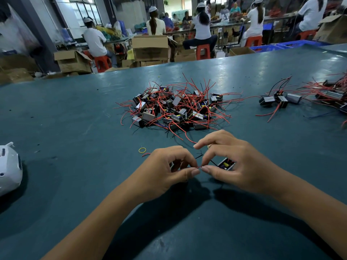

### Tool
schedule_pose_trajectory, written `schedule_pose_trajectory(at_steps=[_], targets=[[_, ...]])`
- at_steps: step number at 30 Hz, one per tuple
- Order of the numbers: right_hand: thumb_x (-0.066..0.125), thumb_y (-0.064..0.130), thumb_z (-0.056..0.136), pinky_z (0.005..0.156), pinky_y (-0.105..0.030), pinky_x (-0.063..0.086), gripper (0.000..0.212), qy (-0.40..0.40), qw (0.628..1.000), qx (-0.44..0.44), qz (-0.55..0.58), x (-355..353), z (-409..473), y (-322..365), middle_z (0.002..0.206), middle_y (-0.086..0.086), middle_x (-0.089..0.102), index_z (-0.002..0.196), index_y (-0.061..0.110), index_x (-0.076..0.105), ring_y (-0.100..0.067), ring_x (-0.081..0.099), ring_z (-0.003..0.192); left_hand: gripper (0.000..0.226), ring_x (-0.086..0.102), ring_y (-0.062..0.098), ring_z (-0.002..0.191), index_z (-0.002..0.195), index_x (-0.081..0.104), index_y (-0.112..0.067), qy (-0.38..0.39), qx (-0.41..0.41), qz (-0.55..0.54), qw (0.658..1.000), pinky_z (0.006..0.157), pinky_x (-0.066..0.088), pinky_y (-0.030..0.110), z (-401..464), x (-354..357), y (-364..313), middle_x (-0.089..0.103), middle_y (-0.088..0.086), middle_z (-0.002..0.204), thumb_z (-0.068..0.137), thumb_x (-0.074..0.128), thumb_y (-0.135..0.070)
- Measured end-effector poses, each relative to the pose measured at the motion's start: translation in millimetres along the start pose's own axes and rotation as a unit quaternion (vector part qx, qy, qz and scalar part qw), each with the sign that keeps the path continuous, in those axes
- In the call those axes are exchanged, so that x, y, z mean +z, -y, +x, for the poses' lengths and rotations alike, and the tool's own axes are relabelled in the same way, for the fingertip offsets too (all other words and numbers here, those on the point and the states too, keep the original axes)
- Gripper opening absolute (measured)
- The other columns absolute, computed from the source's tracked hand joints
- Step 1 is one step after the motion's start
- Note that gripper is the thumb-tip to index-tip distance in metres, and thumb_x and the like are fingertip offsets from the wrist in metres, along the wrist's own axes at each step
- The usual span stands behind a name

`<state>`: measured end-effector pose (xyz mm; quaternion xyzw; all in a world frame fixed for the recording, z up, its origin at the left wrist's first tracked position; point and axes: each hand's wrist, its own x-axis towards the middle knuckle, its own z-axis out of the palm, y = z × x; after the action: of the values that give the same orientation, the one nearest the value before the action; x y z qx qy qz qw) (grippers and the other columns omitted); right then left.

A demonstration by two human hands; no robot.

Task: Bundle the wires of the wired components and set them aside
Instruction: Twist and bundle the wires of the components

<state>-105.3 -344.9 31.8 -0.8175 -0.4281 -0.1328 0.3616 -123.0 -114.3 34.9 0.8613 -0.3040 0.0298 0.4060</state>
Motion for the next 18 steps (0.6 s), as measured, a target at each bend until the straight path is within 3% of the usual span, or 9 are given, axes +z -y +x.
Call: schedule_pose_trajectory(at_steps=[8, 11, 14, 18], targets=[[0.07, 0.018, 0.087, 0.102, -0.029, 0.04, 0.004, -0.01, 1.0, 0.005, -0.024, 0.1, 1.9, -1.0, 0.122, 0.009, 0.06, 0.084, 0.017, 0.068, -0.01, 0.05, 0.121, 0.011, 0.053, 0.01, 0.071, 0.086, 0.07, -0.019, -0.009, 0.003, 0.039, 0.999, 0.066, 0.038, 0.018, 1.4, -5.1, -0.4, 0.059, -0.011, 0.077, 0.089, 0.074, -0.028], [0.067, 0.02, 0.087, 0.104, -0.026, 0.038, 0.008, 0.013, 1.0, 0.023, -0.013, -7.0, 1.2, -1.4, 0.123, 0.011, 0.061, 0.095, 0.018, 0.066, -0.009, 0.05, 0.123, 0.017, 0.052, 0.005, 0.074, 0.089, 0.066, -0.024, 0.003, -0.021, 0.049, 0.999, 0.066, 0.037, 0.013, -0.9, -12.1, -1.1, 0.058, -0.017, 0.081, 0.084, 0.077, -0.035], [0.064, 0.029, 0.088, 0.104, -0.024, 0.037, 0.03, 0.09, 0.993, 0.081, -0.008, -21.6, -3.0, -7.2, 0.124, 0.019, 0.056, 0.117, 0.031, 0.057, -0.004, 0.051, 0.123, 0.036, 0.052, 0.006, 0.085, 0.099, 0.059, -0.031, 0.048, -0.049, 0.088, 0.994, 0.072, 0.039, 0.013, -5.1, -23.3, 3.2, 0.055, -0.023, 0.094, 0.076, 0.083, -0.044], [0.064, 0.035, 0.086, 0.104, -0.016, 0.032, 0.044, 0.239, 0.958, 0.109, -0.113, -33.3, -6.6, -17.4, 0.126, 0.024, 0.049, 0.127, 0.039, 0.049, 0.007, 0.042, 0.121, 0.049, 0.05, 0.003, 0.099, 0.116, 0.055, -0.037, 0.109, -0.066, 0.175, 0.976, 0.091, 0.04, 0.021, -8.4, -31.7, 8.2, 0.053, -0.023, 0.106, 0.076, 0.082, -0.048]])
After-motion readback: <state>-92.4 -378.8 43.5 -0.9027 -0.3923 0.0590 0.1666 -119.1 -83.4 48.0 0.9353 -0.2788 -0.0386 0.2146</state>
